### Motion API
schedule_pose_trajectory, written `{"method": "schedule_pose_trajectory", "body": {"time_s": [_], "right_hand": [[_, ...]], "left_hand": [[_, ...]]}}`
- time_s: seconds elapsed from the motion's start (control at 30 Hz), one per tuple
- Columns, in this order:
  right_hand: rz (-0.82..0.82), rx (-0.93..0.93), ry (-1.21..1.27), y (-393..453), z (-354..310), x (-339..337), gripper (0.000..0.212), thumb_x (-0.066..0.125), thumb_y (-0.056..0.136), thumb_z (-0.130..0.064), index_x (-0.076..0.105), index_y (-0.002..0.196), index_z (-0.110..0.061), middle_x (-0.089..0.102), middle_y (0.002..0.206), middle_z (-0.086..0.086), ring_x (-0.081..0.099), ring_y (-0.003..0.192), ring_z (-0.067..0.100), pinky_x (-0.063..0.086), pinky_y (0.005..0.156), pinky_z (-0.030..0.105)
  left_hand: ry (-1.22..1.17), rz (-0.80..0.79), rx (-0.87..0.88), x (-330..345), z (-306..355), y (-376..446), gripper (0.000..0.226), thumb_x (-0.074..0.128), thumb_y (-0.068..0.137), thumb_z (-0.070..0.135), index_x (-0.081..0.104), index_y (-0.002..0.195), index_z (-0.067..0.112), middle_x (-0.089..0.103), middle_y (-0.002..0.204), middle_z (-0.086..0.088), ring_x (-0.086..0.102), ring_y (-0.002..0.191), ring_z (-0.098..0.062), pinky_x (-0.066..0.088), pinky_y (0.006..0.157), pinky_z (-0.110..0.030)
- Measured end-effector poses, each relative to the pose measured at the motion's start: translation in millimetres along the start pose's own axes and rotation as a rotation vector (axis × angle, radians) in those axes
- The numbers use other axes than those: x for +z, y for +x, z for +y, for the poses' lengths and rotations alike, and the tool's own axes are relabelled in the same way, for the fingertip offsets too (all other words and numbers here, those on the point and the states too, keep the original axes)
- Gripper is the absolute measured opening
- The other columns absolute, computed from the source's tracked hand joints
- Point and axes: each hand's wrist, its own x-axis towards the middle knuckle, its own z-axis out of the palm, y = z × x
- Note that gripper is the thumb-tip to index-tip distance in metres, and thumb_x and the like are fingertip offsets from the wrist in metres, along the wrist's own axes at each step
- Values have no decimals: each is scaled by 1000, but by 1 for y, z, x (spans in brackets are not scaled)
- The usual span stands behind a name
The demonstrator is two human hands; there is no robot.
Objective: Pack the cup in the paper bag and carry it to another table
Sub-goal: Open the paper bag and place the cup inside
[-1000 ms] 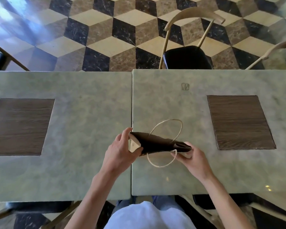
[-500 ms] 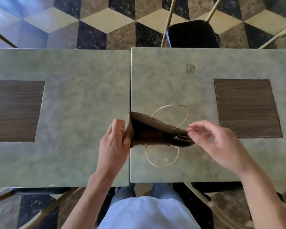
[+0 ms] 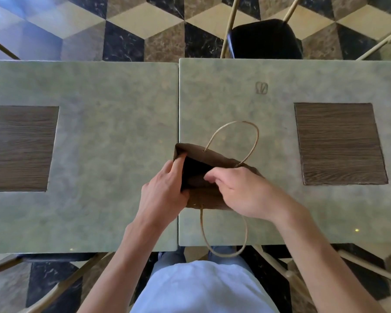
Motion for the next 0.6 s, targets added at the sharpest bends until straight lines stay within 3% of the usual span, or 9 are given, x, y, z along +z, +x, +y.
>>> {"method": "schedule_pose_trajectory", "body": {"time_s": [0.07, 0.2, 0.3, 0.43, 0.6], "right_hand": [[-115, 106, -104, 17, -2, 8, 41, 35, 95, -8, 59, 127, -19, 65, 127, 7, 62, 110, 27, 51, 97, 39], [-179, 244, -299, 37, 2, 13, 36, 38, 94, -5, 58, 124, -7, 64, 121, 16, 62, 103, 34, 50, 86, 38], [-135, 304, -398, 44, 9, 14, 42, 46, 94, -8, 54, 135, -9, 62, 129, 16, 62, 115, 35, 51, 92, 39], [-77, 382, -489, 47, 18, 9, 50, 50, 94, -15, 47, 143, -17, 58, 139, 12, 57, 126, 32, 47, 97, 40], [59, 330, -548, 35, 40, -1, 45, 51, 91, -15, 54, 135, -19, 63, 130, 12, 60, 120, 33, 48, 95, 39]], "left_hand": [[-12, 5, -12, -3, 3, 2, 64, 60, 85, 24, 29, 141, 30, 59, 122, 6, 59, 99, -24, 41, 63, -33], [21, 71, -64, -7, 9, 6, 45, 53, 90, 19, 43, 133, 28, 65, 115, 4, 60, 92, -26, 34, 63, -32], [28, 88, -101, -10, 16, 7, 50, 50, 86, 7, 45, 132, 28, 65, 109, 3, 57, 82, -27, 34, 62, -32], [23, 0, -127, -16, 17, 11, 58, 48, 76, -3, 38, 127, 24, 48, 76, 5, 49, 66, -25, 35, 54, -32], [-32, -101, -146, -25, 13, 11, 70, 47, 73, -5, 32, 133, 29, 43, 76, 7, 45, 61, -15, 43, 53, -34]]}}
